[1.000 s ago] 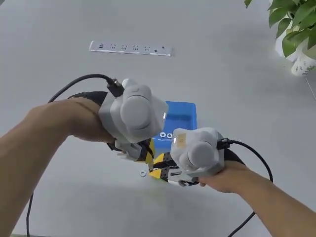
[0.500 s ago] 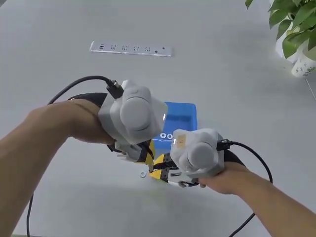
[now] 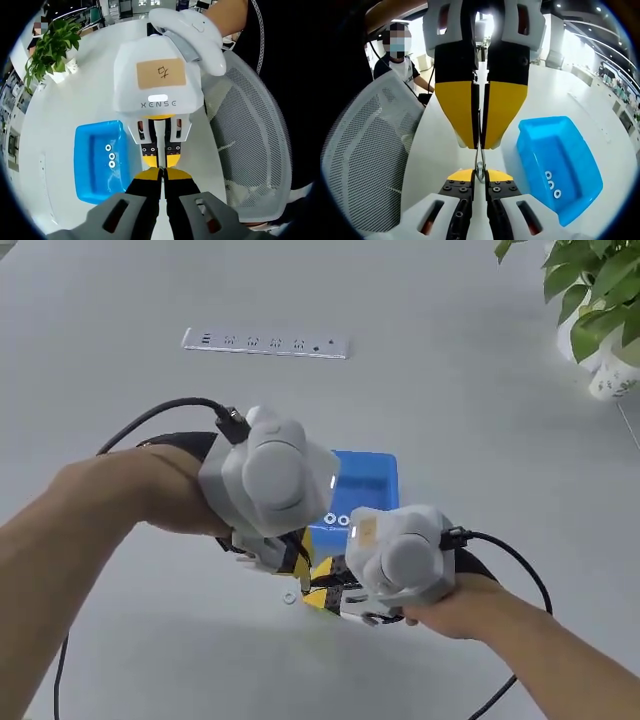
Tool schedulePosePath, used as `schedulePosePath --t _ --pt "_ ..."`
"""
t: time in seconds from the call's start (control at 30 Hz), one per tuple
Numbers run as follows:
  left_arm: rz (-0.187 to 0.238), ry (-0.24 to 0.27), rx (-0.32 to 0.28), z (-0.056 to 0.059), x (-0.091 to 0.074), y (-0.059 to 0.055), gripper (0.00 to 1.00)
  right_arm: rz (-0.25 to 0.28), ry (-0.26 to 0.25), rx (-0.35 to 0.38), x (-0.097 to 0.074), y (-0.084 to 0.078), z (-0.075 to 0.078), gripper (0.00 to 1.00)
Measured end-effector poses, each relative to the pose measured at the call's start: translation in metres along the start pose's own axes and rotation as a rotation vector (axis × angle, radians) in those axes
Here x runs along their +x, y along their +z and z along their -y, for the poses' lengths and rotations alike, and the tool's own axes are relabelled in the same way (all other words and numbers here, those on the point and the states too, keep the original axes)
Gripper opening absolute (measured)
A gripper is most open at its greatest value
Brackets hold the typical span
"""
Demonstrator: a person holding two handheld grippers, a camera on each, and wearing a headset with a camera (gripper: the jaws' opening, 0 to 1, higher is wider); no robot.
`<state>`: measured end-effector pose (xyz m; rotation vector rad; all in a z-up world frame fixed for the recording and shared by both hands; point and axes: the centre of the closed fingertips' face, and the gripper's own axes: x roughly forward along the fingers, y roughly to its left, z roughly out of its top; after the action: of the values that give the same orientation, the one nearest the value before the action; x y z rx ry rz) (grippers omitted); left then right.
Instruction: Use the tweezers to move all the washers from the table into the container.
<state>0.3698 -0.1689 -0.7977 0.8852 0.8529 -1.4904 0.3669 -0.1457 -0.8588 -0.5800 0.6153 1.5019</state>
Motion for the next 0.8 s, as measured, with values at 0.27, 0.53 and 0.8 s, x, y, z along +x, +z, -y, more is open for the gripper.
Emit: schedulePosePath --t 0.27,0.53,0.8 --pt "0.005 0.001 -0.002 0.0 -0.007 0.003 0.05 0.004 -0.002 -0.006 -0.005 0.006 0.0 0.09" --pt "0.003 -0.001 0.0 0.001 -0.013 0.006 0.05 0.01 -0.002 -0.007 -0.01 0.011 -0.001 0.09" --pt "-0.001 0.001 0.002 0.001 -0.024 0.011 0.05 0.022 -0.012 -0.011 -0.018 0.019 -0.001 0.09"
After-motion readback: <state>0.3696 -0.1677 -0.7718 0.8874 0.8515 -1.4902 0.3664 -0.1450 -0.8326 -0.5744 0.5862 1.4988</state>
